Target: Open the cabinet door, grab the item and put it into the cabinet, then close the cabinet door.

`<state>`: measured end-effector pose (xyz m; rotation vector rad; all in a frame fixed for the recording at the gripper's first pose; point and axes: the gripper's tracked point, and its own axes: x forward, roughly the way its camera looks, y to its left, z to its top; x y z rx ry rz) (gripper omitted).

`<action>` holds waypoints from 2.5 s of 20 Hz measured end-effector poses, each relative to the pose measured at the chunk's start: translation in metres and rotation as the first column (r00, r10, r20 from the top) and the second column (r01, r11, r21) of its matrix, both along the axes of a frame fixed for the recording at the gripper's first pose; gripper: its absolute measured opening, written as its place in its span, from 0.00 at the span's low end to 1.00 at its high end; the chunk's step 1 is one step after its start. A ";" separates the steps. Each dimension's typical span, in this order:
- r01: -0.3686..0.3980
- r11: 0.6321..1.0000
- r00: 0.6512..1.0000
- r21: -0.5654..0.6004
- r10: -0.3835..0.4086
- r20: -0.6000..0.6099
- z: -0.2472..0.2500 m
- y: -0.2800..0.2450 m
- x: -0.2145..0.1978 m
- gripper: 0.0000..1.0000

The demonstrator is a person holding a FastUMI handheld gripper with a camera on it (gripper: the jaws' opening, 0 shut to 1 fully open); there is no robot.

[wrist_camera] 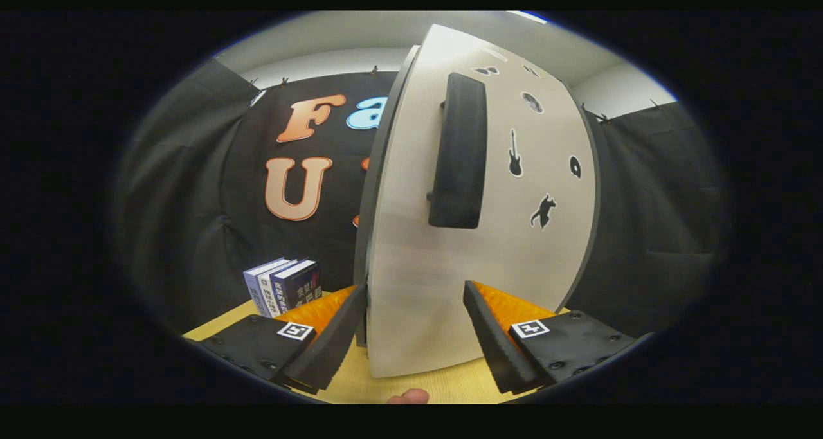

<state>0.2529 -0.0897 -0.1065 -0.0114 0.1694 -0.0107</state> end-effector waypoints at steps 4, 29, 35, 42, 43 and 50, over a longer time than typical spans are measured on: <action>-0.007 1.000 1.000 0.023 0.006 0.030 0.006 0.007 0.021 0.97; -0.067 0.996 0.993 0.058 0.060 0.103 0.015 0.021 0.038 0.97; -0.038 0.998 0.993 0.048 0.033 0.111 0.039 -0.004 -0.032 0.97; 0.011 1.000 0.997 0.012 -0.011 0.072 0.039 -0.049 -0.099 0.98; 0.017 1.000 0.997 0.011 -0.017 0.069 0.040 -0.054 -0.107 0.98; 0.056 0.998 0.995 -0.008 -0.055 0.081 0.054 -0.085 -0.151 0.97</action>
